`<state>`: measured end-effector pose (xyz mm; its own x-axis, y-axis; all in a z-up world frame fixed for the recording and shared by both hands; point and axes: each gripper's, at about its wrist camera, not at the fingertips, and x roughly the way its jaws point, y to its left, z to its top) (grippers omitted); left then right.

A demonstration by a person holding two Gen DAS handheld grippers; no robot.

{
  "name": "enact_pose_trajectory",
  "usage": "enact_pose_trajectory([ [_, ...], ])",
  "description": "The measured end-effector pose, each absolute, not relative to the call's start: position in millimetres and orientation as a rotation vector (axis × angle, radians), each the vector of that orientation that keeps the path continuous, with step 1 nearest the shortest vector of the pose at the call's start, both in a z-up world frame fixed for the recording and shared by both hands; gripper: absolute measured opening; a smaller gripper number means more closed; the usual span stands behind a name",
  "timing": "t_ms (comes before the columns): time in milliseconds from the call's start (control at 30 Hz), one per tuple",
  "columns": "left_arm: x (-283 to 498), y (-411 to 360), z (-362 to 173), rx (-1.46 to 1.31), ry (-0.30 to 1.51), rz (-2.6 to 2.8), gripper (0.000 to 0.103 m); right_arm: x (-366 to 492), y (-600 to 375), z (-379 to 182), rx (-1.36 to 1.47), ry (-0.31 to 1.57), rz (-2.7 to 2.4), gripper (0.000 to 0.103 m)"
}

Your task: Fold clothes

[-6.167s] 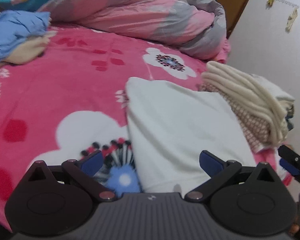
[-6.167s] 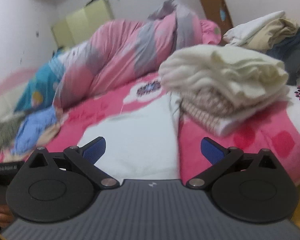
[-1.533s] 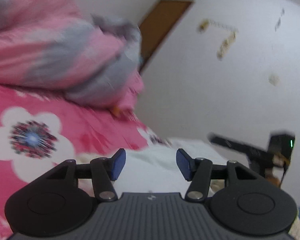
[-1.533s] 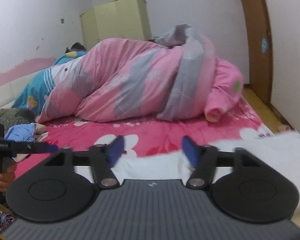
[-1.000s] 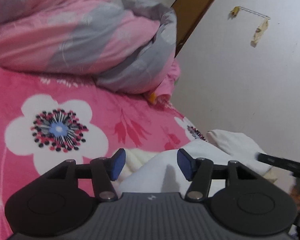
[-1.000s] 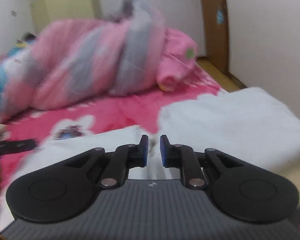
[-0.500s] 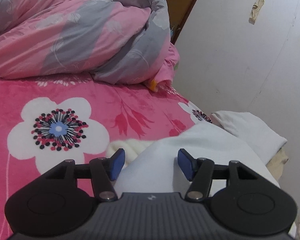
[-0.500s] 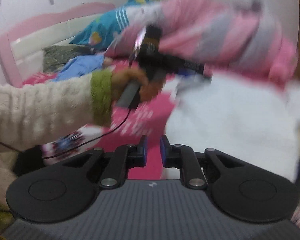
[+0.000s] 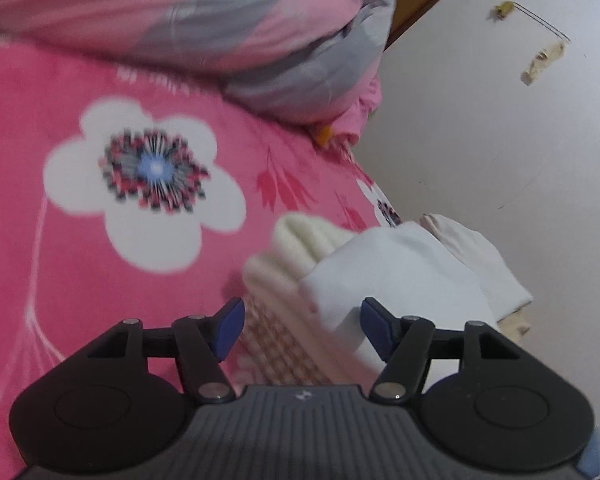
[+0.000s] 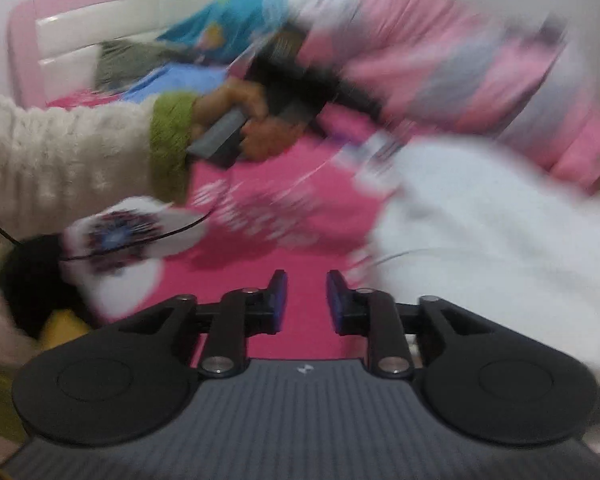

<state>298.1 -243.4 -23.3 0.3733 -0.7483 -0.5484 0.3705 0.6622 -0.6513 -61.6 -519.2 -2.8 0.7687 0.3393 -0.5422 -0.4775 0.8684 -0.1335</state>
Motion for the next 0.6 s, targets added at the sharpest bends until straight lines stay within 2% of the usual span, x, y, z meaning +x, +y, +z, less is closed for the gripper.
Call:
enact_pose_trajectory([
  [33,300.9,-244.6,-27.1,-0.492,0.963,-0.760,0.066,-75.0,-518.6,-2.3,-0.333,0.462,0.379,0.054],
  [100,304.0,-251.1,-32.6,-0.546,0.998,-0.785,0.064,-92.2,-511.6,-7.1,-0.449,0.367,0.276,0.073],
  [133,305.3,-254.9,-34.1,-0.565,1.007,-0.793,0.062,-93.3,-505.4,-8.7,-0.492,0.347,0.263,0.079],
  [167,306.2,-258.2,-34.6,-0.578,1.010,-0.794,0.055,-93.6,-498.4,-16.8,-0.549,0.339,0.255,0.080],
  [200,307.1,-261.2,-34.6,-0.589,1.012,-0.795,0.044,-93.9,-491.4,-24.8,-0.605,0.331,0.247,0.080],
  [267,308.4,-266.1,-31.1,-0.605,1.000,-0.793,0.034,-87.6,-480.6,-42.0,-0.724,0.319,0.201,0.077],
  [300,309.0,-268.3,-29.0,-0.612,0.994,-0.791,0.024,-81.6,-476.7,-50.3,-0.779,0.317,0.166,0.059],
  [333,309.7,-269.4,-25.9,-0.616,0.985,-0.788,0.021,-74.3,-475.4,-53.3,-0.793,0.323,0.129,0.034],
  [367,310.2,-269.6,-21.9,-0.621,0.974,-0.788,0.018,-67.5,-474.9,-55.6,-0.802,0.329,0.095,0.024],
  [500,313.8,-268.6,-3.9,-0.641,0.899,-0.842,0.014,-71.5,-476.4,-36.6,-0.735,0.279,0.055,0.016],
  [600,317.7,-268.9,1.1,-0.644,0.852,-0.876,0.014,-80.9,-470.3,-43.8,-0.828,0.245,0.036,0.007],
])
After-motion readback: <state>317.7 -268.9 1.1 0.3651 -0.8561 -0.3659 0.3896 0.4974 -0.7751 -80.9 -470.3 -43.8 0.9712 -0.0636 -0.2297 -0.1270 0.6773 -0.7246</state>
